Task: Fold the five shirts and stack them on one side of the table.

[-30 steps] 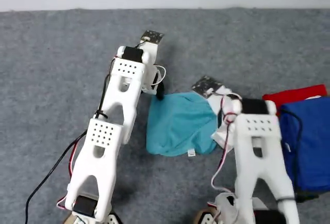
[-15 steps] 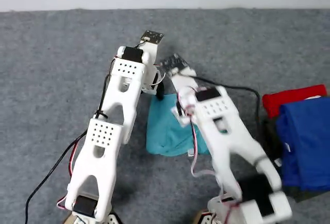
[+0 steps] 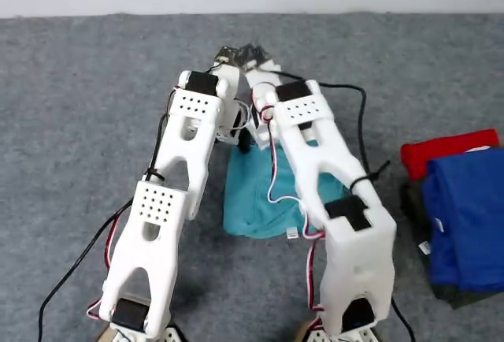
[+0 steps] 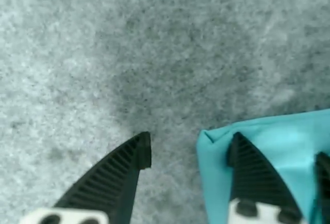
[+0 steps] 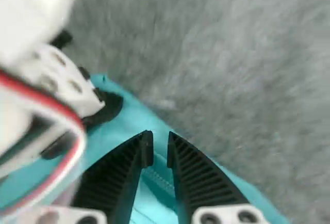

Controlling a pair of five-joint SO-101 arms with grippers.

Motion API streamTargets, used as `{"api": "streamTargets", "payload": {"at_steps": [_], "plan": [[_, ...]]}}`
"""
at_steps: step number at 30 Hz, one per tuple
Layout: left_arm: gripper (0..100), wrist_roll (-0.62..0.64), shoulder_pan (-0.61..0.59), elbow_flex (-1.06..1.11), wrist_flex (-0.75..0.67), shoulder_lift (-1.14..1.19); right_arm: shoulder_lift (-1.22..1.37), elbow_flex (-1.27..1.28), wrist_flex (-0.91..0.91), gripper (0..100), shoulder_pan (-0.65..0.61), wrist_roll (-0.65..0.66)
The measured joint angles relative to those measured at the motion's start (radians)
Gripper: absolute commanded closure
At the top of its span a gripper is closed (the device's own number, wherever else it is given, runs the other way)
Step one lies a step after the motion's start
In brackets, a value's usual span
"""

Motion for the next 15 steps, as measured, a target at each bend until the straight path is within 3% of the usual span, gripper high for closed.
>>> {"api": "streamTargets", "payload": {"at_steps": [15], "plan": [[76, 0.000, 0.000, 0.000, 0.000, 0.000, 0.005, -0.009, 0.295, 98.8, 0.000, 0.107]]}}
